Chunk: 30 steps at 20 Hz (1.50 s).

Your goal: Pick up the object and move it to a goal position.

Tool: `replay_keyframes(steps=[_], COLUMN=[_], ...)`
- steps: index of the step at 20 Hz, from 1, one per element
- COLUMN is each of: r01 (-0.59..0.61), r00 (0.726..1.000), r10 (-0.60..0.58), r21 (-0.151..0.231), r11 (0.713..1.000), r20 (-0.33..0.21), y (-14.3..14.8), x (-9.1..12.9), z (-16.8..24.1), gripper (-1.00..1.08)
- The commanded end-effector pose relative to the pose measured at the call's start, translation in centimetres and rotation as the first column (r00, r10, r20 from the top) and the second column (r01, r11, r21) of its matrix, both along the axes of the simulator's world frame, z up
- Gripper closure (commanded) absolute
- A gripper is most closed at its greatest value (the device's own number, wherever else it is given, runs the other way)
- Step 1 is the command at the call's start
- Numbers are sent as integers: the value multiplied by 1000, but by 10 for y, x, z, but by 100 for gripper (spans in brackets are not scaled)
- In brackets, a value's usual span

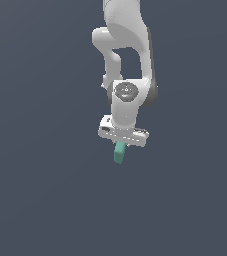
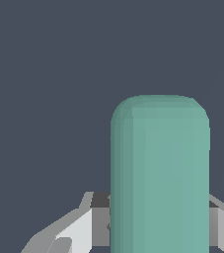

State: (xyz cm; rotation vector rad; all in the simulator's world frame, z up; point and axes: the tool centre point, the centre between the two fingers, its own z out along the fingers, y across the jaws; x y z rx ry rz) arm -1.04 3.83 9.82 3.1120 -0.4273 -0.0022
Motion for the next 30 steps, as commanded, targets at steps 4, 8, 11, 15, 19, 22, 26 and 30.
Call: replay_keyframes(steps=[4,8,11,15,19,22,26,30], r01=[0,0,0,0,0,0,0,0], r00=[1000,1000,1000,1000,1000,1000,1000,1000], r10=[0,0,0,0,0,0,0,0], r21=[0,0,0,0,0,0,0,0], r11=[1000,1000,1000,1000,1000,1000,1000,1000], r20=[1,1,1,1,1,1,1,1], y=[1,3,4,6,8,10,13,14], x=[1,1,2,3,5,6,9,11], z=[19,45,71,113,158,192,234,266], gripper=[108,108,108,108,108,108,108,108])
